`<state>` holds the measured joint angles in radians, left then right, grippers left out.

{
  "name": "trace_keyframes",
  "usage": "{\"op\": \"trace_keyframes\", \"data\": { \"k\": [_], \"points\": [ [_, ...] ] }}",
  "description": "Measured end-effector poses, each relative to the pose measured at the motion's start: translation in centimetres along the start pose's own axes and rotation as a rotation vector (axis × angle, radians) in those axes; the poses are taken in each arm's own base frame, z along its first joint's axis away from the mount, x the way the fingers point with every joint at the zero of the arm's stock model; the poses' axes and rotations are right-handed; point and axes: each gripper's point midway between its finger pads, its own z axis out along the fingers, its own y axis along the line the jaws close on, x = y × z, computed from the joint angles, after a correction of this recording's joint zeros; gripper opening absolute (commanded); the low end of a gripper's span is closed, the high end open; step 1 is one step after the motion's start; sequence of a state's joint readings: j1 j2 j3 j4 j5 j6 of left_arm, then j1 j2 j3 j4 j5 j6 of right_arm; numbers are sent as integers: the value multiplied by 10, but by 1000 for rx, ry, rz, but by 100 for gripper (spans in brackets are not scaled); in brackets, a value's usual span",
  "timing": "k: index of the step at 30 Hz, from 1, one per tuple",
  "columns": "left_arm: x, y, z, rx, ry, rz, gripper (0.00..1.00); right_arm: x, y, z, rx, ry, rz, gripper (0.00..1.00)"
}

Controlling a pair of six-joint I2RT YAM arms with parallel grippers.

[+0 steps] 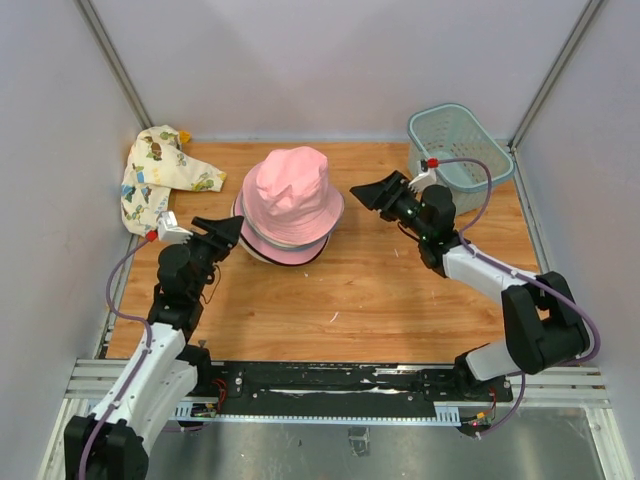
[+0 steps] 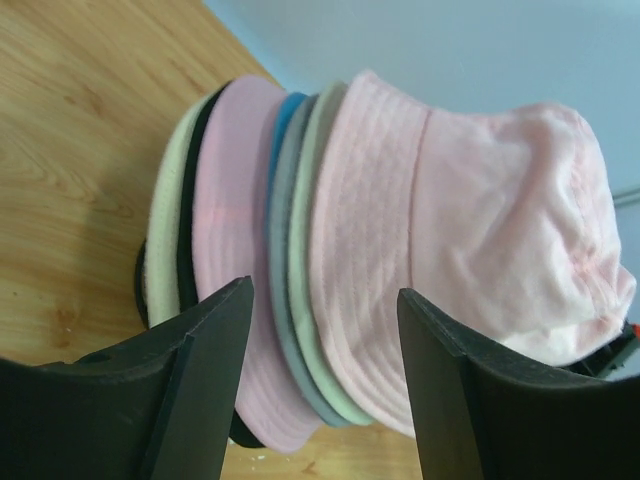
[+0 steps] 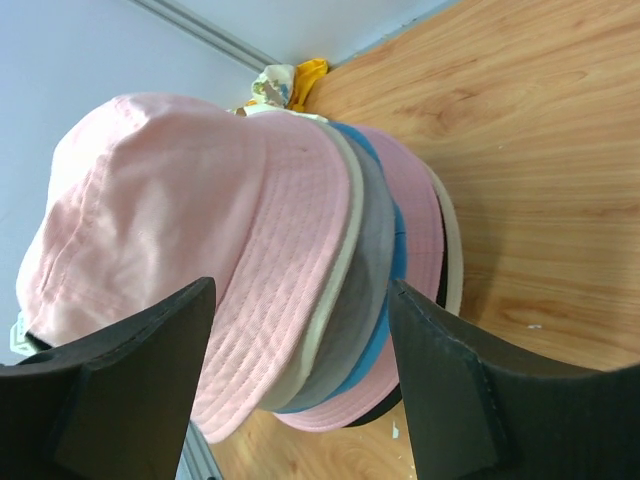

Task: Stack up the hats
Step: Stack the hat on the hat.

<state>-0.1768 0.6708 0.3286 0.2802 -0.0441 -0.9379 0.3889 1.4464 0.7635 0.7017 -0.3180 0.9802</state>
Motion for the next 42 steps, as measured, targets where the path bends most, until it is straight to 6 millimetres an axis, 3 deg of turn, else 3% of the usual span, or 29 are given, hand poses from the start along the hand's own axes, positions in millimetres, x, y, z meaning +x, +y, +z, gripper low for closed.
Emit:
{"op": "trace_keyframes", "data": {
  "k": [5, 14, 25, 30, 42],
  "points": [
    [-16, 16, 13, -32, -35, -13, 66, 10, 15, -1, -44, 15, 18, 71],
    [-25, 12, 37, 58, -32, -73, 66, 25, 28, 2, -103, 41, 54, 71],
    [-37, -21, 63, 230, -12, -119, 66, 28, 26, 7, -113, 49, 76, 71],
    [-37, -30, 73, 279, 12, -119, 66, 33, 22, 10, -114, 60, 91, 71],
    [-20, -23, 95, 297, 102, -130, 65, 42, 24, 14, -137, 77, 101, 71]
  ]
}}
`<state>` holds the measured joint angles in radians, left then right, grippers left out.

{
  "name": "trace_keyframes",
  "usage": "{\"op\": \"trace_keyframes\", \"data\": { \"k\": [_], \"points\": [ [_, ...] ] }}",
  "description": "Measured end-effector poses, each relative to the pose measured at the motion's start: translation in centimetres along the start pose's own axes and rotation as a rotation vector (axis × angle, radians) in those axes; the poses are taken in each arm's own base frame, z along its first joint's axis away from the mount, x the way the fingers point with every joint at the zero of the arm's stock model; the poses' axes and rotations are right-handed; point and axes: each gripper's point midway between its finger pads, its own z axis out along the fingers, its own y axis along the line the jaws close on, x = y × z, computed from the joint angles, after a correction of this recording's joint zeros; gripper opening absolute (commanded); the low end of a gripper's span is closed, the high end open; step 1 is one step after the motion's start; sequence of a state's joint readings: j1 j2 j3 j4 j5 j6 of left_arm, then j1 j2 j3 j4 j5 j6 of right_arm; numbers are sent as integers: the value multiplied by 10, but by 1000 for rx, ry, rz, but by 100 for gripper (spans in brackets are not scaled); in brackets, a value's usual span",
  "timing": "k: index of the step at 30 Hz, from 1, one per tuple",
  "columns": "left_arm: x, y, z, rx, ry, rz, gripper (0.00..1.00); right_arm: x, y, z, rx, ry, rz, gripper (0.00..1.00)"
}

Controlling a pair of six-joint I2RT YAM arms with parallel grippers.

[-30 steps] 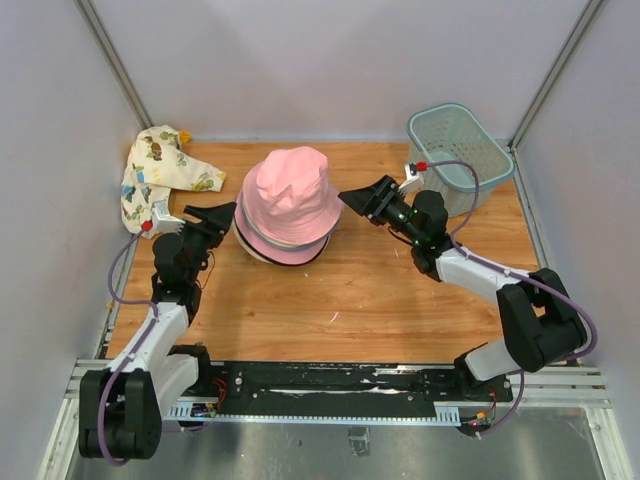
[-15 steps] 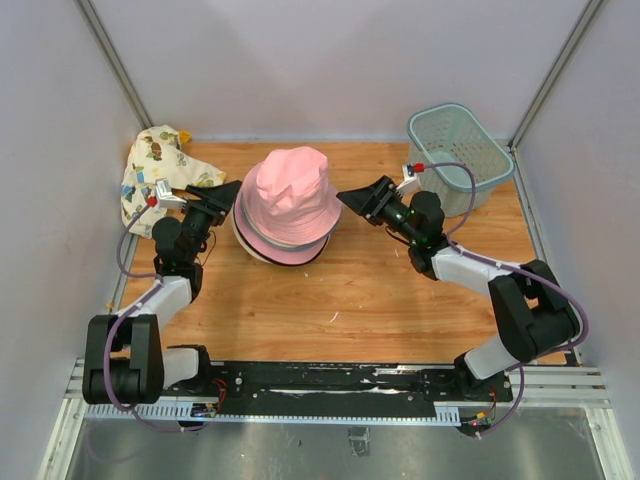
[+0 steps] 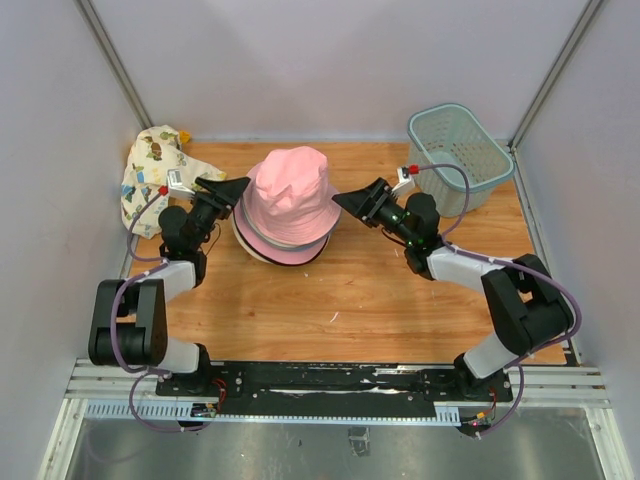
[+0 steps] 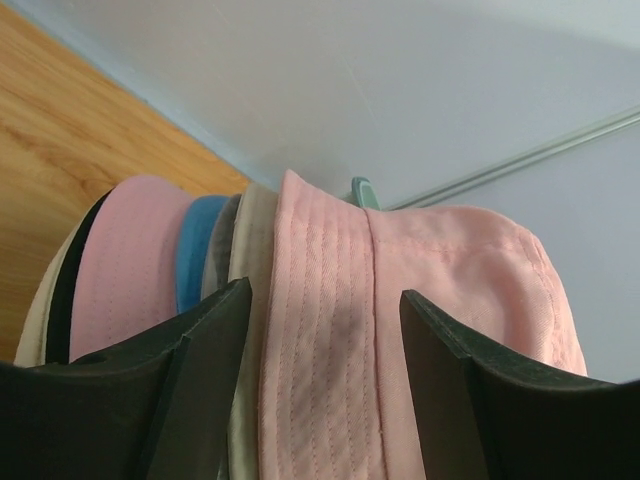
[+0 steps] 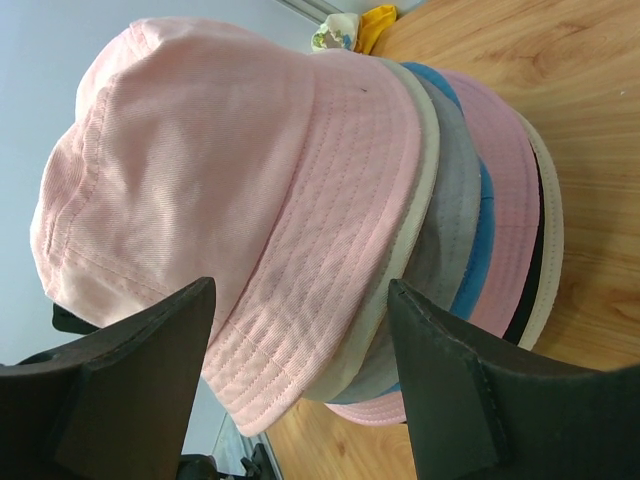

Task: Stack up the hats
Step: Stack the hat on the hat.

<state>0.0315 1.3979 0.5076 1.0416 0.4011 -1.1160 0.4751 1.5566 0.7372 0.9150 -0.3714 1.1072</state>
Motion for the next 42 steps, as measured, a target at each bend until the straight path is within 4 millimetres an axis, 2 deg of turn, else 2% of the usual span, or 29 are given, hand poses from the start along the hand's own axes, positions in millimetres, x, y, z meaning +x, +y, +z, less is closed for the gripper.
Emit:
{"op": "trace_keyframes", "data": {
  "k": [2, 5, 8, 13, 15, 17, 19, 21, 25, 28, 42],
  "points": [
    [1, 0, 3, 11, 11, -5, 62, 2, -1, 1, 0, 5, 4, 71],
    [3, 0, 6, 24, 25, -9, 51, 5, -2, 2, -1, 10, 11, 71],
    [7, 0, 6, 42, 40, -16, 37, 6, -3, 3, -3, 13, 18, 71],
    [9, 4, 7, 53, 51, -27, 8, 11, -10, 6, -1, 22, 35, 69],
    [9, 3, 7, 61, 52, -27, 2, 13, -13, 8, 1, 26, 46, 65],
    [9, 2, 7, 70, 53, -25, 1, 15, -17, 9, 6, 31, 55, 55],
    [10, 2, 5, 74, 52, -21, 1, 16, -18, 10, 4, 36, 64, 39],
    [12, 4, 3, 70, 53, -22, 1, 16, -17, 10, -2, 34, 69, 27],
    [16, 11, -1, 47, 56, -22, 0, 16, -17, 11, -3, 30, 77, 15],
    [16, 14, -3, 24, 52, -6, 1, 16, -18, 12, -7, 27, 78, 2],
    [13, 31, -13, -112, 40, 80, 0, 21, -31, 23, -33, 21, 89, 1]
  ]
}}
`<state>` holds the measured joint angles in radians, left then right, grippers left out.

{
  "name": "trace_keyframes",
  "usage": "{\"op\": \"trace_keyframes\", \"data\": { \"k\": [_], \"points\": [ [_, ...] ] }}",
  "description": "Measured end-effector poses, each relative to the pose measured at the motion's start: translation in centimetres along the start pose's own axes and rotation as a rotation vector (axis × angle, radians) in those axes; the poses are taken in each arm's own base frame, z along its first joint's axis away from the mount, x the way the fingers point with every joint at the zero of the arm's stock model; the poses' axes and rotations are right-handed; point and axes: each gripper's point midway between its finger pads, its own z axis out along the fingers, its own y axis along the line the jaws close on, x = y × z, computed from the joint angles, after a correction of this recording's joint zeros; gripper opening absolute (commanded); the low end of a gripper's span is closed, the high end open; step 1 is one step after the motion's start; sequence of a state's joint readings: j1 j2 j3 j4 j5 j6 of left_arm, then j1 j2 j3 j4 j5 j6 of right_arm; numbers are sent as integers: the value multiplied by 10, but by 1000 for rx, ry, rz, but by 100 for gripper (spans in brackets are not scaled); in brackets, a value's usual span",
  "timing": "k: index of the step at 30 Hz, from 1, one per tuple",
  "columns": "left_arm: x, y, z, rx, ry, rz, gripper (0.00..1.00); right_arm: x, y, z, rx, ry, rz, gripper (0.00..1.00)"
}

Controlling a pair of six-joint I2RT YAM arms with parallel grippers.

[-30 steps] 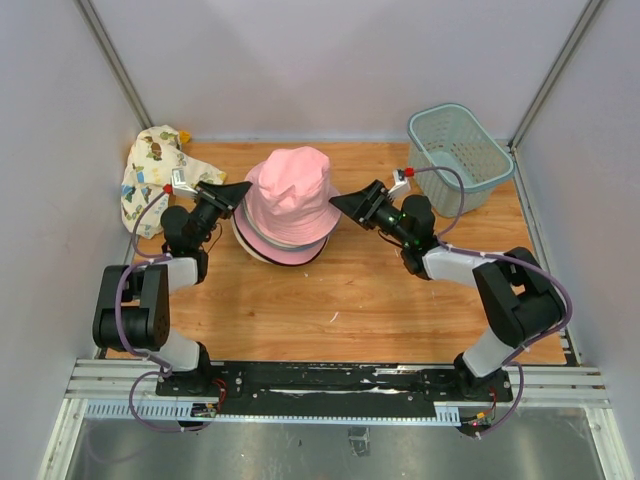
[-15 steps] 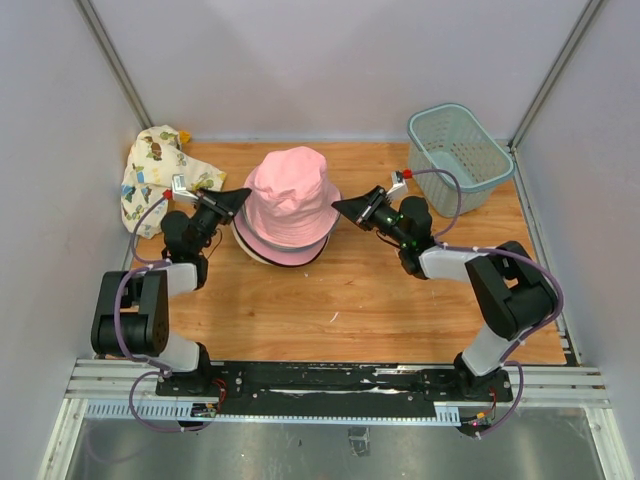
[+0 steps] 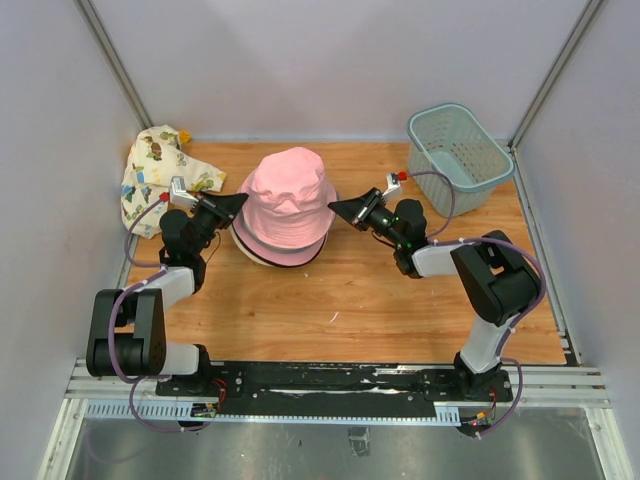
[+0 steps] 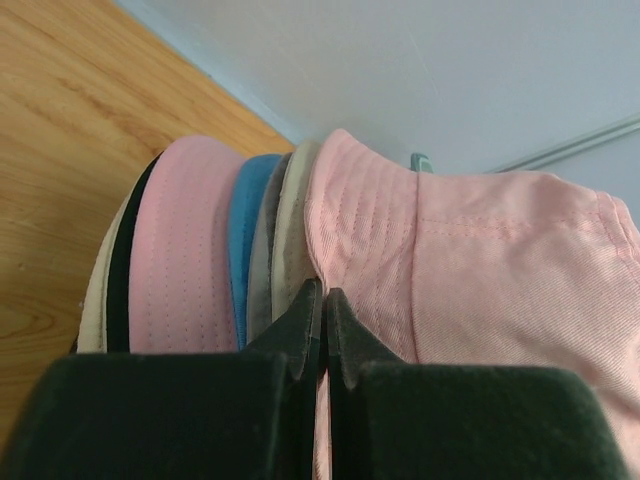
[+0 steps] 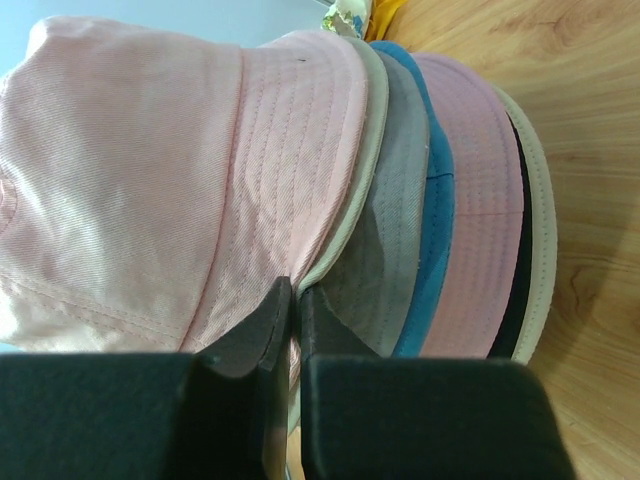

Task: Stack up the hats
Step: Stack the hat on the hat.

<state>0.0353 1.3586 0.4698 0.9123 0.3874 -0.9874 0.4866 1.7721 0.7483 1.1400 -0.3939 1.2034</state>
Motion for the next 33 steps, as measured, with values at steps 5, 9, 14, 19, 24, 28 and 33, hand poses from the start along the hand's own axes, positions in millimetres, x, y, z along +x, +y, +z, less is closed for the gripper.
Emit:
{"op": "trace_keyframes", "data": {
  "k": [5, 9, 14, 19, 24, 28, 33],
  "points": [
    [1, 2, 0, -6, 2, 5, 1, 1, -3, 3, -11, 1, -2, 1],
    [3, 5, -1, -9, 3, 5, 0, 1, -3, 4, -17, 0, -5, 1],
    [6, 8, -5, -10, -4, 5, 0, 1, -4, 4, -19, -1, -7, 0],
    [7, 9, -8, -2, -10, 8, 1, 1, -5, 5, -20, -1, -8, 1],
    [10, 10, -18, -4, -24, -3, 1, -4, -4, 19, -5, 13, -34, 1],
    [13, 11, -29, -5, -43, -17, 0, -10, -4, 38, 18, 39, -56, 1],
    [16, 9, -42, -1, -64, -45, 1, -16, -5, 60, 34, 68, -71, 1]
  ]
}}
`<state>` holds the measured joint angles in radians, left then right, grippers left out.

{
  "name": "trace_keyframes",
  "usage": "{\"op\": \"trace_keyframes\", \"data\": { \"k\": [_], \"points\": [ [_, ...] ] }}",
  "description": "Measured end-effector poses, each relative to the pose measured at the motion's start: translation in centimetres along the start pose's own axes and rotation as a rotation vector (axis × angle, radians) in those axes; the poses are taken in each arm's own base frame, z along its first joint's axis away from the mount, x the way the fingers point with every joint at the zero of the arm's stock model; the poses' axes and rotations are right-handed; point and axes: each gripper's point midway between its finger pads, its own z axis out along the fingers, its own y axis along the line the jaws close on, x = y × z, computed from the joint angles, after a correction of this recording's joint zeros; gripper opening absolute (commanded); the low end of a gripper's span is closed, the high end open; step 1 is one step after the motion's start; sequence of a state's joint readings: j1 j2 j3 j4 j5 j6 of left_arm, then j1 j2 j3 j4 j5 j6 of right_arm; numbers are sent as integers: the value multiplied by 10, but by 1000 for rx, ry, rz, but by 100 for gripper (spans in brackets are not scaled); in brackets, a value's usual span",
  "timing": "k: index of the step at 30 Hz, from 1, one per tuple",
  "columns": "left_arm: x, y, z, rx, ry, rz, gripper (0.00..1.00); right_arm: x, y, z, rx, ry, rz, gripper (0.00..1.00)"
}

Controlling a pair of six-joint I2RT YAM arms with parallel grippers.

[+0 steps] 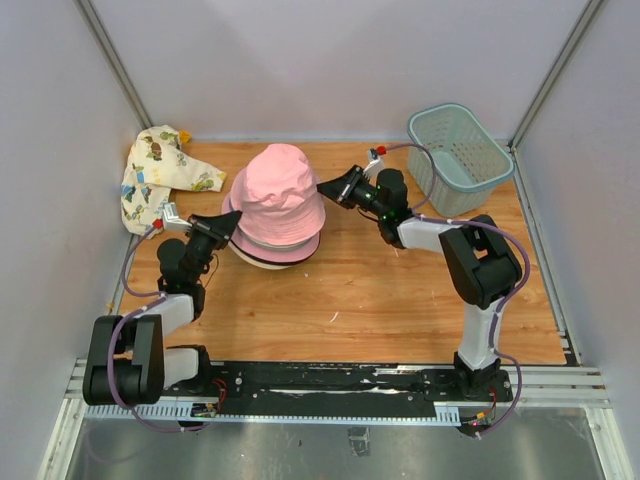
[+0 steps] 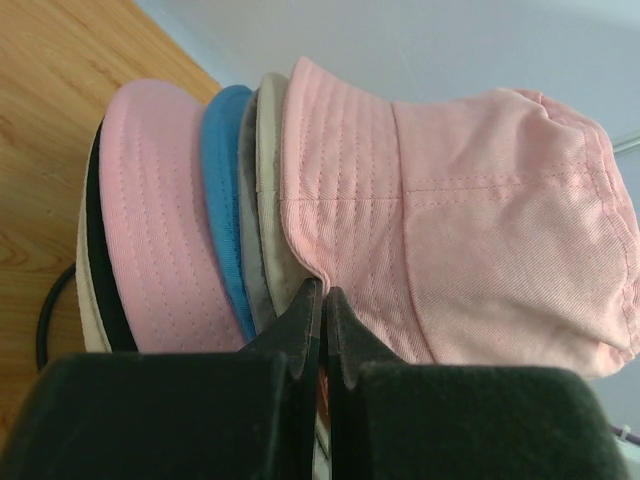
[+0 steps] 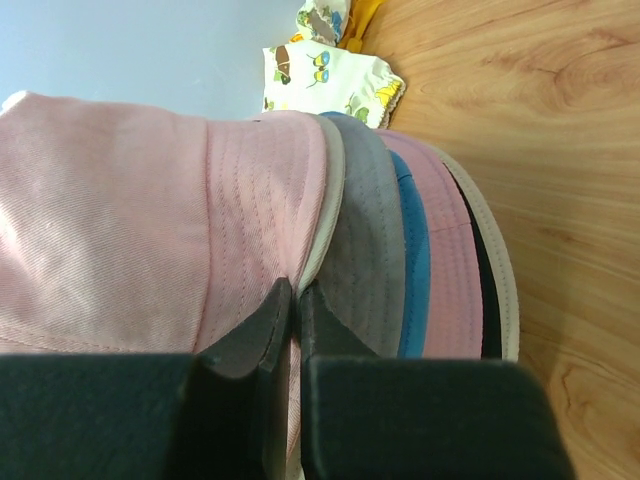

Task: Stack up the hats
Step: Stack the hat on the hat.

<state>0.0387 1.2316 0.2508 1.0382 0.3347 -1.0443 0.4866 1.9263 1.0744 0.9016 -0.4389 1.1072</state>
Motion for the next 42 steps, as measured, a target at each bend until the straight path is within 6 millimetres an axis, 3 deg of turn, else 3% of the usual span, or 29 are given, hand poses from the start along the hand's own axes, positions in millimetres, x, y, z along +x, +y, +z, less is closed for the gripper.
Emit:
{"op": "trace_keyframes", "data": {
  "k": [9, 19, 21, 25, 27, 31, 39, 42],
  "points": [
    [0, -2, -8, -22, -7, -20, 12, -1, 0, -2, 34, 14, -26, 1],
    [8, 14, 0, -72, 34, -50, 21, 9, 3, -43, 70, -14, -24, 3],
    [12, 19, 0, -92, 49, -61, 25, 11, 2, -47, 77, -17, -20, 16],
    [13, 22, -1, -110, 52, -68, 33, 12, -1, -49, 83, -24, -20, 53],
    [13, 24, -3, -123, 51, -68, 40, 14, -8, -51, 111, -21, -28, 63],
    [7, 23, -5, -161, 43, -44, 52, 16, -16, -63, 184, -11, -73, 73],
    [-10, 20, -15, -256, 14, 57, 65, -7, 0, -97, 294, -42, -284, 84],
    [-16, 19, -24, -289, -13, 100, 66, -17, -3, -117, 385, -60, -379, 97]
  ]
}}
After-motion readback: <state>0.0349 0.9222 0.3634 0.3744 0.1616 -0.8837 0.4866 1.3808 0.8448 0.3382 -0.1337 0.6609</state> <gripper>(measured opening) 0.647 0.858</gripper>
